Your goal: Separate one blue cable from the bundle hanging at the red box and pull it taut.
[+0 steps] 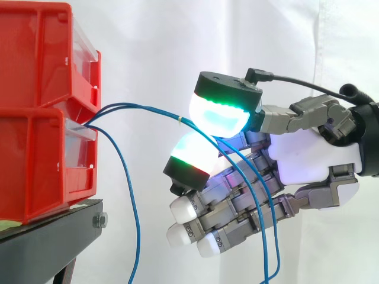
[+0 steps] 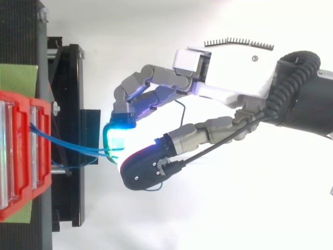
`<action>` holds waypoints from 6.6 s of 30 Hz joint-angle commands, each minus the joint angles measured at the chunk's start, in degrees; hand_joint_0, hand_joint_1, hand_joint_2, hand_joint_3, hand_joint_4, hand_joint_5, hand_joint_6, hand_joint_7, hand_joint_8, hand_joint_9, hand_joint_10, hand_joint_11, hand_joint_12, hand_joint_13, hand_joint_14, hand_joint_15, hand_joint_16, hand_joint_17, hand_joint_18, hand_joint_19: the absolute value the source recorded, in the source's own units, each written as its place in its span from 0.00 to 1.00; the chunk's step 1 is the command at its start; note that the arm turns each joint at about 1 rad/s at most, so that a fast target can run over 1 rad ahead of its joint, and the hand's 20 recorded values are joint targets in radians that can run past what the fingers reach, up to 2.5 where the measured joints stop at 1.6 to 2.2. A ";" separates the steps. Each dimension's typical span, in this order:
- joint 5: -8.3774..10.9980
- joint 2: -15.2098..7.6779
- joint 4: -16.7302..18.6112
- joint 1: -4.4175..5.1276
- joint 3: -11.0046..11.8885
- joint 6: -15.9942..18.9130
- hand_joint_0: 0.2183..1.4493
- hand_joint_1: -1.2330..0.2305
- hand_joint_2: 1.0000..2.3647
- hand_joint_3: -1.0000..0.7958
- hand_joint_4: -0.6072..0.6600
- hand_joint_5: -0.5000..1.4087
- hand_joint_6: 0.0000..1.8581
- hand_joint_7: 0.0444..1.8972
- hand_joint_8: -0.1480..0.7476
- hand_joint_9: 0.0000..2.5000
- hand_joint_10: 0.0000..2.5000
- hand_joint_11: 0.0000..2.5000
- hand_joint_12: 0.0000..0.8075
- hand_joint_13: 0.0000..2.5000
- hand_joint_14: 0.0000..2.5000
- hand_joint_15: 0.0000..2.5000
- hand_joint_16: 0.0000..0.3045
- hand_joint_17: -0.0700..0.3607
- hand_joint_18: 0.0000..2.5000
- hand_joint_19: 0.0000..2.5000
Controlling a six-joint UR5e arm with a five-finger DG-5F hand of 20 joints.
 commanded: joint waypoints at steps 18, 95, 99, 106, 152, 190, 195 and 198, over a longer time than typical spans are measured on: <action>0.63 -0.01 0.40 -0.34 0.00 -0.08 0.41 0.20 0.00 0.28 0.54 0.14 0.51 0.49 0.44 0.32 0.01 0.25 0.33 0.27 0.00 0.09 0.10 0.33 0.20 0.10; 0.71 -0.01 0.57 -0.52 0.00 -0.08 0.44 0.22 0.00 0.28 0.47 0.16 0.50 0.57 0.44 0.38 0.01 0.29 0.36 0.30 0.01 0.14 0.14 0.38 0.23 0.15; 0.63 -0.01 0.57 -0.52 -0.09 -0.08 0.43 0.19 0.00 0.28 0.48 0.16 0.50 0.55 0.43 0.38 0.01 0.30 0.35 0.30 0.01 0.14 0.13 0.37 0.23 0.14; 0.63 -0.01 0.57 -0.52 0.00 -0.08 0.38 0.14 0.00 0.28 0.46 0.16 0.50 0.55 0.40 0.37 0.01 0.30 0.34 0.30 0.01 0.14 0.12 0.36 0.22 0.14; 0.80 -0.01 0.49 -0.52 0.00 -0.08 0.45 0.24 0.00 0.28 0.45 0.15 0.51 0.55 0.41 0.41 0.01 0.34 0.34 0.34 0.01 0.18 0.15 0.40 0.26 0.18; 0.80 -0.01 -0.57 -0.69 0.00 0.10 0.31 0.47 0.00 0.28 0.44 0.17 0.47 0.53 0.40 0.47 0.01 0.36 0.35 0.39 0.01 0.24 0.14 0.39 0.27 0.21; 0.80 -0.01 -0.57 -0.69 -0.09 0.10 0.32 0.44 0.00 0.29 0.44 0.17 0.48 0.53 0.40 0.47 0.01 0.36 0.36 0.39 0.01 0.23 0.14 0.39 0.27 0.21; 0.80 -0.01 -0.48 -0.69 -0.09 0.01 0.32 0.42 0.00 0.32 0.44 0.16 0.48 0.54 0.40 0.47 0.01 0.36 0.36 0.39 0.01 0.23 0.14 0.38 0.27 0.21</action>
